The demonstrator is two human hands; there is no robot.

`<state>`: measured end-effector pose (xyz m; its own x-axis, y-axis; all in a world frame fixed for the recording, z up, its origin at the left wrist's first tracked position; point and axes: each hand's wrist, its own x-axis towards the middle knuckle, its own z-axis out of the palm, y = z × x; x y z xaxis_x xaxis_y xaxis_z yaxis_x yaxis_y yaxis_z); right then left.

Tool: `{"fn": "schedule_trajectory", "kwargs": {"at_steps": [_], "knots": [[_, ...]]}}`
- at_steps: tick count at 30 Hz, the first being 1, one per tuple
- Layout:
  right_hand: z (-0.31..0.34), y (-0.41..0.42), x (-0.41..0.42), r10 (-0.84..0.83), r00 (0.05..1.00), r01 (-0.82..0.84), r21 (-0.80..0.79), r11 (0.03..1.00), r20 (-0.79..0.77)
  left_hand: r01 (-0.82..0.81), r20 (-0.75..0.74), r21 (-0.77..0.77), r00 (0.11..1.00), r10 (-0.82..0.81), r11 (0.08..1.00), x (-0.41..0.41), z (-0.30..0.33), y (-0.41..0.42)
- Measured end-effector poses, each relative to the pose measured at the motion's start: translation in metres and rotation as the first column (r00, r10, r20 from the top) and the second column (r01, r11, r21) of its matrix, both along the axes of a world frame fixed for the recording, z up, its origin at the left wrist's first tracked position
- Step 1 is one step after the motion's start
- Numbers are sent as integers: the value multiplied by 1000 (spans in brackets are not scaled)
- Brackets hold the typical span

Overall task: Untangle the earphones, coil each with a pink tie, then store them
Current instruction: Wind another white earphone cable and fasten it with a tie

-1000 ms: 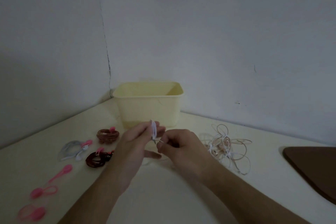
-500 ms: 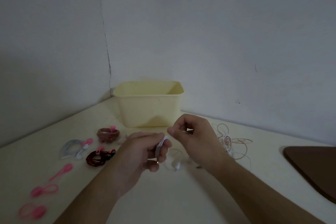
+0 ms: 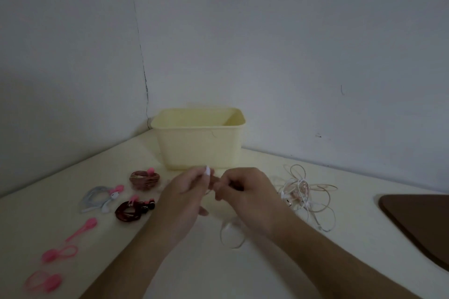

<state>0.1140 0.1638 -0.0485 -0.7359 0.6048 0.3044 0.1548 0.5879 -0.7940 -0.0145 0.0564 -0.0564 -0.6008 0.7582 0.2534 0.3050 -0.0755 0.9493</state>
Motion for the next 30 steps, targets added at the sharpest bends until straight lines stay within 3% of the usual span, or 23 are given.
{"fn": "schedule_trajectory", "kwargs": {"at_steps": [3, 6, 12, 17, 20, 24, 27, 30], "knots": [[6, 6, 5, -35, 997, 33, -19, 999, -69, 104, 3, -69, 995, -104, 992, 10, 1, 0], [7, 9, 7, -81, 993, 80, -18, 997, -86, 202, 127, -52, 973, -194, 978, 11, 4, -1], [2, 14, 1, -83, 981, 71, -74, 995, -176, 296, 432, 138, 841, -327, 945, 10, 10, -5], [-9, 12, 0, 8, 994, -29, -199, 980, -108, 292, 503, 325, 752, -426, 899, 10, 18, -9], [-11, 5, -1, 77, 997, -73, -153, 986, 20, 196, 464, 357, 812, -355, 913, 4, 18, -7], [-7, -3, -1, 108, 988, -99, -90, 991, 108, 14, 192, 116, 981, -36, 993, -1, 8, -2], [0, -4, 2, 88, 995, -85, -48, 995, 51, -1, -81, -53, 997, -3, 999, 3, 1, -1], [9, 3, 6, -6, 998, 5, -18, 1000, -62, 52, -100, -97, 993, -62, 994, 8, 0, 0]]}}
